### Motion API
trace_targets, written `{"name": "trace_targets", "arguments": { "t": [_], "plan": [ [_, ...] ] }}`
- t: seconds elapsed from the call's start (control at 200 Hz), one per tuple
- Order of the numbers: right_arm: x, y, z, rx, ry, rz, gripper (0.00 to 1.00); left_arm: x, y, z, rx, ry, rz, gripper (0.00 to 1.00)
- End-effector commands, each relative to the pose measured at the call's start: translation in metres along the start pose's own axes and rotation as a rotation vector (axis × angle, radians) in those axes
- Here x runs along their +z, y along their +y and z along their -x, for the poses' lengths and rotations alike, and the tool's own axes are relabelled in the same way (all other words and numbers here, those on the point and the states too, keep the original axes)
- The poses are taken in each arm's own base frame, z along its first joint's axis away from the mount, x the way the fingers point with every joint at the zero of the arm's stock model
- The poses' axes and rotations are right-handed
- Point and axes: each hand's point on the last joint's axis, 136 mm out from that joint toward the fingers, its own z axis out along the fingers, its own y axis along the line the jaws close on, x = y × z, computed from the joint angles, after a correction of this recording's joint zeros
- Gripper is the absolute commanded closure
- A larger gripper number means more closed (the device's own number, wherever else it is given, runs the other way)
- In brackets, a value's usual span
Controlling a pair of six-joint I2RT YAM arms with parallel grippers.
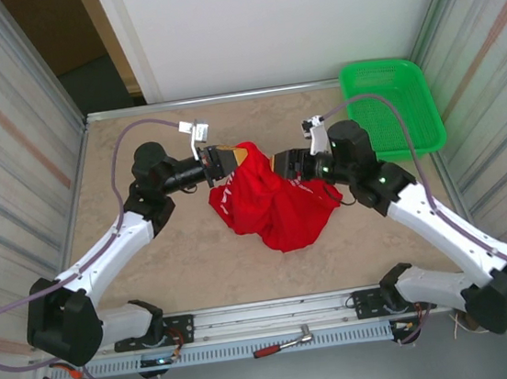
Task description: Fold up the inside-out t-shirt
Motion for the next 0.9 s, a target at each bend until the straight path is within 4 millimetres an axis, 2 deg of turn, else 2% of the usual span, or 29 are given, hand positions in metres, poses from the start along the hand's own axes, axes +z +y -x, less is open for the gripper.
{"name": "trace_targets", "arguments": {
  "t": [0.0,0.045,0.115,0.195,0.326,0.406,0.446,0.511,0.571,0.731,0.892],
  "plan": [
    [-0.016,0.011,0.007,-0.09,-0.042,-0.051,0.54,-0.002,-0.007,0.009,0.024,-0.015,-0.025,1.0],
    [-0.015,0.017,0.004,-0.108,-0.033,-0.044,0.59,-0.002,-0.007,0.009,0.026,-0.015,-0.025,1.0],
    [-0.008,0.023,0.001,-0.131,-0.019,-0.036,0.6,-0.003,-0.008,0.011,0.031,-0.015,-0.023,1.0],
    [0.004,0.023,-0.001,-0.143,-0.004,-0.046,0.57,-0.002,-0.01,0.013,0.036,-0.015,-0.026,1.0],
    [0.025,0.013,-0.001,-0.159,0.009,-0.085,0.46,-0.002,-0.013,0.017,0.041,-0.017,-0.034,1.0],
    [0.038,0.005,-0.003,-0.167,0.023,-0.113,0.46,-0.002,-0.016,0.019,0.042,-0.022,-0.043,1.0],
    [0.043,0.001,-0.005,-0.166,0.032,-0.119,0.53,-0.003,-0.017,0.02,0.04,-0.028,-0.047,1.0],
    [0.046,-0.001,-0.006,-0.163,0.045,-0.112,0.74,-0.003,-0.017,0.021,0.035,-0.033,-0.049,1.0],
    [0.04,0.002,-0.002,-0.162,0.041,-0.093,1.0,-0.004,-0.013,0.021,0.026,-0.039,-0.036,1.0],
    [0.001,0.024,0.02,-0.158,-0.015,0.022,1.0,-0.012,0.011,0.021,-0.021,-0.062,0.027,1.0],
    [-0.043,0.078,0.027,-0.206,-0.031,0.335,1.0,-0.021,0.038,0.018,-0.059,-0.086,0.111,1.0]
  ]
}}
